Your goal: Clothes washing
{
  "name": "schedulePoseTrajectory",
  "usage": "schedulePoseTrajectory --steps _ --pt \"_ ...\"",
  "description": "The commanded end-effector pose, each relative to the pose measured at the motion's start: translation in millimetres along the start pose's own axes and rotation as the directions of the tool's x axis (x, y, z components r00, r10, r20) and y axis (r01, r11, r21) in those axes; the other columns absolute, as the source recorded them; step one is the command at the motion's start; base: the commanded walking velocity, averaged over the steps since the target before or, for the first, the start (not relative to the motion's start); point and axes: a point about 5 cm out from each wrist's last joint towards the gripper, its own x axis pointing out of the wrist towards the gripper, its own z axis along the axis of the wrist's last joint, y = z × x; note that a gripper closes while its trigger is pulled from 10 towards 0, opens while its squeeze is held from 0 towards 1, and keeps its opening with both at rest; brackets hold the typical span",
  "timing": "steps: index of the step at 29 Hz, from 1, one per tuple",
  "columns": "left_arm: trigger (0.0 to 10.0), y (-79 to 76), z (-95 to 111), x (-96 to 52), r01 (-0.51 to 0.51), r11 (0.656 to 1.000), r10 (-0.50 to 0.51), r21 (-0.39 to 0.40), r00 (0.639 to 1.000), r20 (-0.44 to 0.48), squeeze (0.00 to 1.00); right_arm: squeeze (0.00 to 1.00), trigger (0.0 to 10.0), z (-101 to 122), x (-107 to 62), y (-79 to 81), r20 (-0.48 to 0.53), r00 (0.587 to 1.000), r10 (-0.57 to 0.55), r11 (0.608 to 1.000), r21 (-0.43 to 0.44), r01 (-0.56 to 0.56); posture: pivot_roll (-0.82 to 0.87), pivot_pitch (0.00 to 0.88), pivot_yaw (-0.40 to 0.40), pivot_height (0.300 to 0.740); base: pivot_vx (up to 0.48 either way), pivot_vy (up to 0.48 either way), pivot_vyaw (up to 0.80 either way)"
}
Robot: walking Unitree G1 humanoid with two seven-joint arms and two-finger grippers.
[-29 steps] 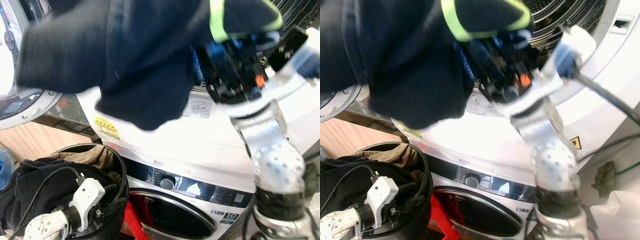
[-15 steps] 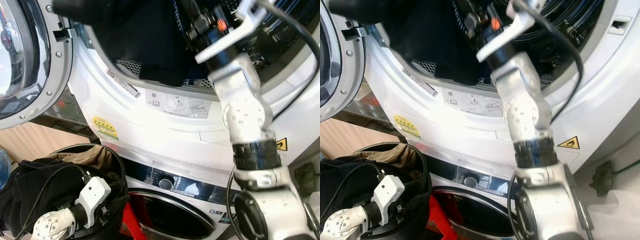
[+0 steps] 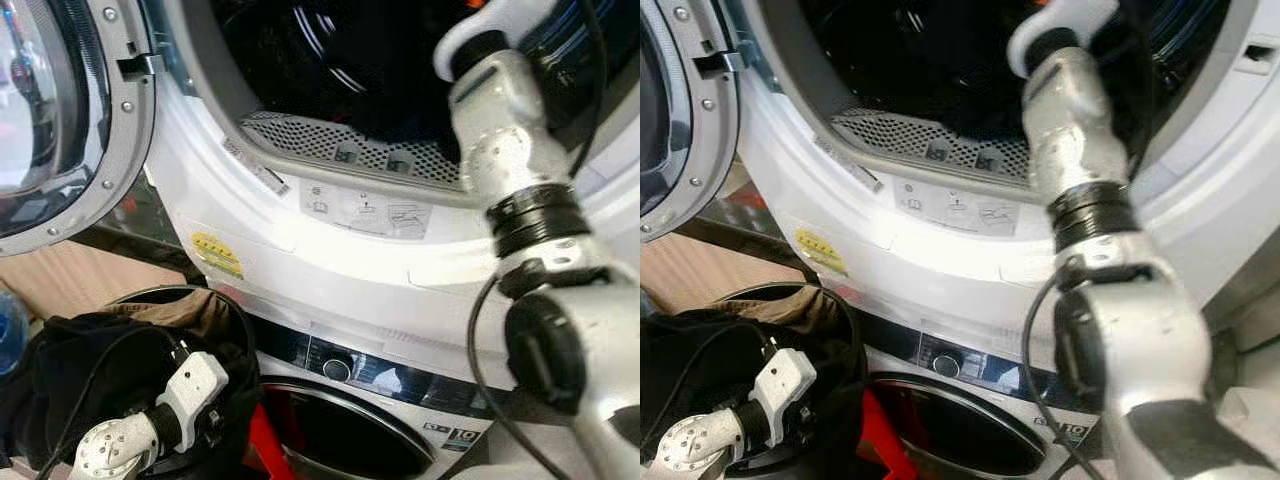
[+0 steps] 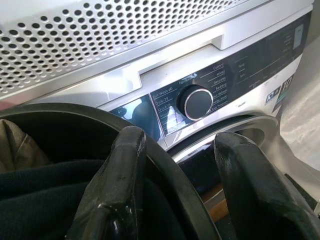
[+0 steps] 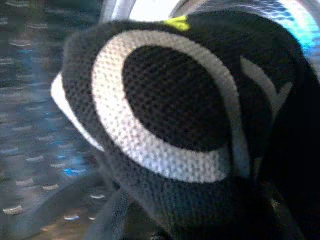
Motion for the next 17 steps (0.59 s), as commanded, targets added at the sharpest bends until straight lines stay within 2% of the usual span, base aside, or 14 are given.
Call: schedulePoseTrajectory --steps 1,8,9,10,11,14,15,17 --pt "10.0 -1.0 -3 0.1 0.004 1.0 -0.004 0.01 1.0 -0.011 0.0 0.0 0.0 23 5.6 9.3 0.07 0.998 0.004 1.0 -0.023 -0.002 0.03 0.016 0.007 0.74 0.0 0.0 0.0" --pt "10.0 -3.2 -4 1.9 0.005 1.0 -0.005 0.016 1.0 -0.019 0.0 0.0 0.2 6 5.5 21.2 -0.004 0.999 0.04 0.995 -0.086 -0.04 0.02 0.027 0.008 0.74 0.0 0.0 0.0" --pt "10.0 -3.5 -4 2.2 0.006 1.0 -0.005 0.017 1.0 -0.02 0.0 0.0 1.5 4 5.5 22.9 -0.015 0.999 0.044 0.995 -0.091 -0.045 0.02 0.029 0.008 0.74 0.0 0.0 0.0" --pt "10.0 -4.3 -5 2.5 0.007 1.0 -0.007 0.017 1.0 -0.02 0.0 0.0 3.6 2 5.4 24.1 -0.021 0.999 0.042 0.995 -0.095 -0.044 0.02 0.03 0.008 0.74 0.0 0.0 0.0" --pt "10.0 -5.1 -5 2.7 0.008 1.0 -0.008 0.015 1.0 -0.019 0.0 0.0 10.0 -1 5.2 26.7 -0.029 0.998 0.048 0.994 -0.099 -0.05 0.03 0.031 0.01 0.74 0.0 0.0 0.0" --pt "10.0 -5.4 -5 2.7 0.008 1.0 -0.007 0.012 1.0 -0.018 0.0 0.0 10.0 -3 5.2 29.3 -0.038 0.997 0.061 0.993 -0.102 -0.064 0.03 0.032 0.01 0.74 0.0 0.0 0.0" --pt "10.0 -5.6 -5 2.5 0.009 1.0 -0.009 0.014 1.0 -0.02 0.0 1.0 10.0 -5 5.0 32.5 -0.054 0.996 0.077 0.986 -0.147 -0.084 0.03 0.032 0.01 0.74 0.0 0.0 0.0" --pt "10.0 -5.6 -5 2.3 0.01 1.0 -0.01 0.015 1.0 -0.021 0.0 1.0 10.0 -6 4.9 33.8 -0.057 0.995 0.083 0.984 -0.155 -0.091 0.03 0.032 0.01 0.74 0.0 0.0 0.0"
